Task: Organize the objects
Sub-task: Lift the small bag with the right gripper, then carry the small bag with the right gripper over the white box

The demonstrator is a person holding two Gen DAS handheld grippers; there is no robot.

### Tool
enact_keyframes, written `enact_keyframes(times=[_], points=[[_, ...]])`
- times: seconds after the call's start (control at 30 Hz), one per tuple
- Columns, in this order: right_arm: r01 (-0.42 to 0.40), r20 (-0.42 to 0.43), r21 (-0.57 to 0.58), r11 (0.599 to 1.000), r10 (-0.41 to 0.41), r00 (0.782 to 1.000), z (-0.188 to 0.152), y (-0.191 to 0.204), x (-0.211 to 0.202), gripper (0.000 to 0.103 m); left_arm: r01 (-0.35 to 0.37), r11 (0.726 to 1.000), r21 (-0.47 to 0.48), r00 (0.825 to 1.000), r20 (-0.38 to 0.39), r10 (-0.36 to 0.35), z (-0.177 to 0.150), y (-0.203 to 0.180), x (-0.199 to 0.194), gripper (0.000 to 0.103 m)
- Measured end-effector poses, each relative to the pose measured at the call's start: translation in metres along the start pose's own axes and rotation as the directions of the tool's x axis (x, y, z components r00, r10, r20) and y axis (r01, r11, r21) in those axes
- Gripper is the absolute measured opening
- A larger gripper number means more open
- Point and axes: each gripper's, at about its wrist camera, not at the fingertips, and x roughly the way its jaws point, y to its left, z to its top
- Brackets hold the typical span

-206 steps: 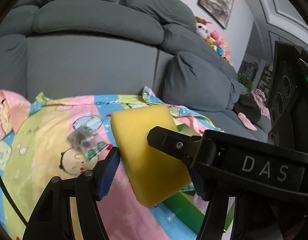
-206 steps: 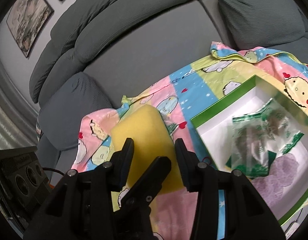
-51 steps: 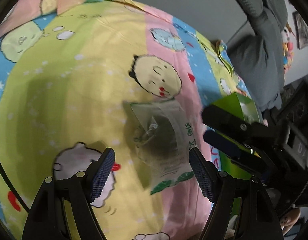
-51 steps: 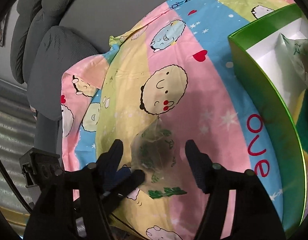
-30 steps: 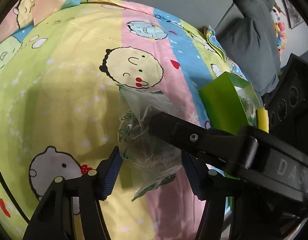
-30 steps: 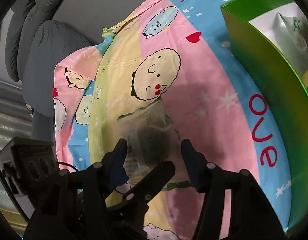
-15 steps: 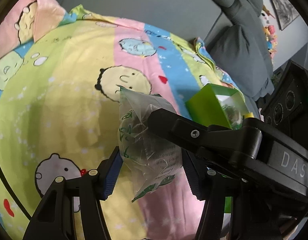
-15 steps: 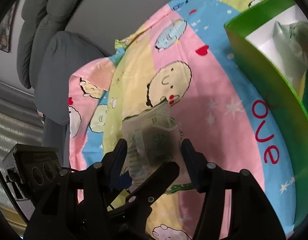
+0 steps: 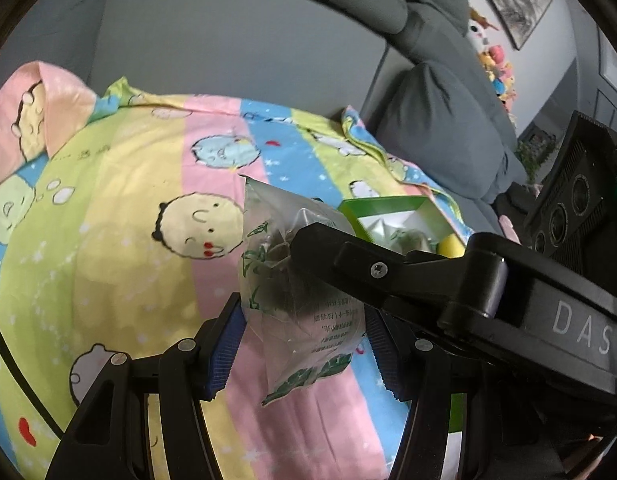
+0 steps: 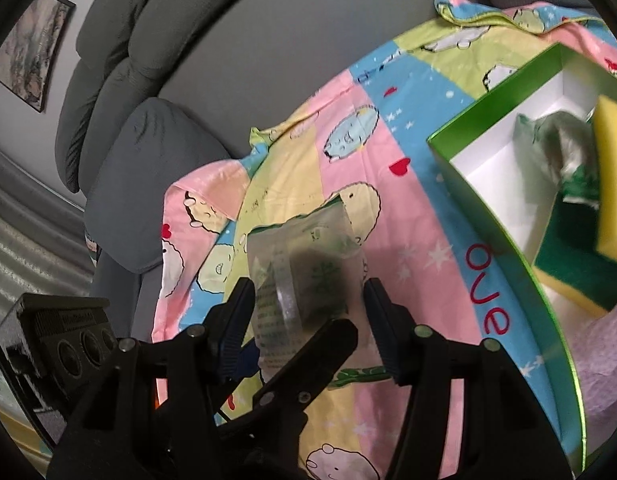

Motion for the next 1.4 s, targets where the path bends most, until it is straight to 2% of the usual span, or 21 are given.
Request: enact_keyframes(times=[0.3, 0.53, 0.83, 1.4], points=[[-0.004, 0.072, -0.018, 1.0, 0.005, 0.997, 0.001, -0.001, -0.028, 0.057, 0.023, 0.998, 0.065, 0.998, 0.056, -0.027, 0.001, -0.022, -0.009, 0.06], [-0.003, 0.13, -0.008, 1.0, 0.004, 0.992, 0.003, -0.009, -0.05, 0.057, 0.043, 0.992, 0.121, 0.996, 0.071, -0.051, 0.004, -0.044, -0.007, 0.06], [0.034, 0.194, 0.03, 0.999, -0.039, 0.98, 0.009, -0.038, -0.077, 0.057, 0.096, 0.972, 0.215, 0.994, 0.032, -0.105, 0.007, -0.081, 0.015, 0.06], [0.015, 0.292, 0.164, 0.986, -0.064, 0.954, 0.012, -0.085, -0.115, 0.057, 0.128, 0.926, 0.356, 0.992, -0.038, -0.122, 0.007, -0.141, 0.04, 0.06]])
